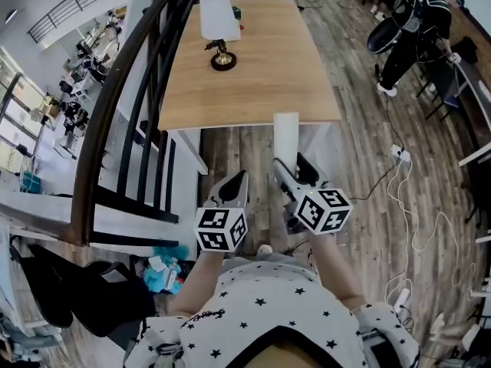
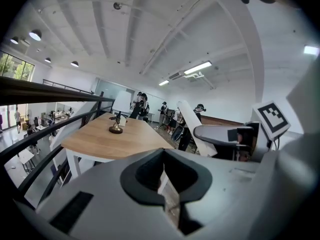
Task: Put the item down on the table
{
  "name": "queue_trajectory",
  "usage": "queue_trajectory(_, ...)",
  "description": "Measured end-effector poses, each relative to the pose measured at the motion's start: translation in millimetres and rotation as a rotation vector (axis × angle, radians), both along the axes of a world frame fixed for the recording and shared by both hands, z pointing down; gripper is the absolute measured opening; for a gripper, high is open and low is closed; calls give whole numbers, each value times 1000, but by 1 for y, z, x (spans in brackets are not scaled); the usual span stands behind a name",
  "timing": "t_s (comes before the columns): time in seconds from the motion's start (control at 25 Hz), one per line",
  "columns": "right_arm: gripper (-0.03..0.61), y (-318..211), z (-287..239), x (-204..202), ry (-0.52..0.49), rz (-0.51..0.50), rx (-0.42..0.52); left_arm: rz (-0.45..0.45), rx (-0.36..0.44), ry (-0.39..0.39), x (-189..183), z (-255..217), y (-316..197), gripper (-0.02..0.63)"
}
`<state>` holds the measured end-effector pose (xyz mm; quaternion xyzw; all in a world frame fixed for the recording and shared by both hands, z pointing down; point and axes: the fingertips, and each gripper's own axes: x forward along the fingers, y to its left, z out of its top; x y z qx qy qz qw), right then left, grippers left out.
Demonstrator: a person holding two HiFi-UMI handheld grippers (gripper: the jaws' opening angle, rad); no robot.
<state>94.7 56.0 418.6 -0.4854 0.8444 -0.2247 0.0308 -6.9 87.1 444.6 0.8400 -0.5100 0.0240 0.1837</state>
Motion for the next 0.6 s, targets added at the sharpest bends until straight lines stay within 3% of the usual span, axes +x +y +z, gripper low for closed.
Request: queue_trajectory(0.6,281,-18,-3,6,36,-43,25,-56,1,3,6,3,-13,12)
